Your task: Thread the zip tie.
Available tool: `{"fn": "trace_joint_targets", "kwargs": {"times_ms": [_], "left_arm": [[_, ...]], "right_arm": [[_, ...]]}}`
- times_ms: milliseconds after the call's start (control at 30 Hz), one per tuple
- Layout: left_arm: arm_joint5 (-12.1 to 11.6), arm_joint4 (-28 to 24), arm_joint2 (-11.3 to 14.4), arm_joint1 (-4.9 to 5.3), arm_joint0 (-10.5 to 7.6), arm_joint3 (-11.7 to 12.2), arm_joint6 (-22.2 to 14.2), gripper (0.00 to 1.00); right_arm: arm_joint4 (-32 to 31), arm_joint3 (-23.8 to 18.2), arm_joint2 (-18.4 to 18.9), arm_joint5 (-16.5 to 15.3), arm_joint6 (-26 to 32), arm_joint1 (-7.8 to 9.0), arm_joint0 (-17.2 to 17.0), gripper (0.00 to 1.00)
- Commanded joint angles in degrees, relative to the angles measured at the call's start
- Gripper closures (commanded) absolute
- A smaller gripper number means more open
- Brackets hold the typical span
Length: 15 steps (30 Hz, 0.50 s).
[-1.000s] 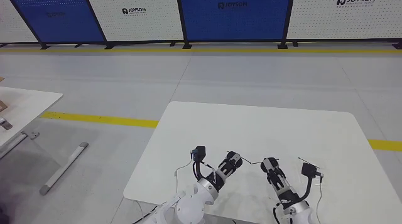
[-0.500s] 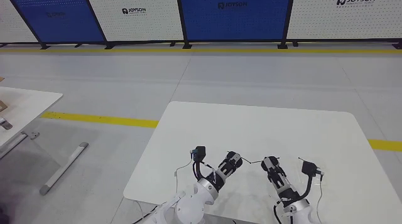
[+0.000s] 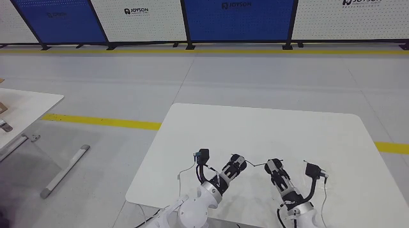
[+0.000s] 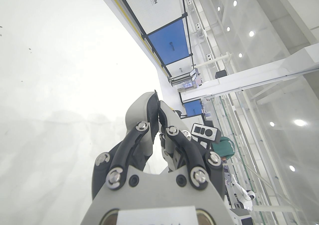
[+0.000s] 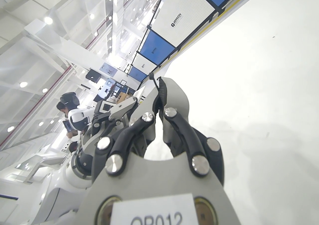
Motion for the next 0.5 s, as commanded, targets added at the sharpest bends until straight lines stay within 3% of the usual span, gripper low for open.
{"fn": "trace_joint_targets", "kwargs": {"times_ms": [0, 467], "left_arm": [[0.0, 0.0, 0.0, 0.00, 0.00, 0.0, 0.0, 1.00], [0.0, 0.0, 0.0, 0.00, 0.00, 0.0, 0.0, 1.00]], "right_arm": [[-0.2, -0.3, 0.3, -0.1, -0.1, -0.02, -0.4, 1.00], [-1.2, -1.1, 0.8, 0.8, 0.3, -0.49, -1.3, 1.00]]}}
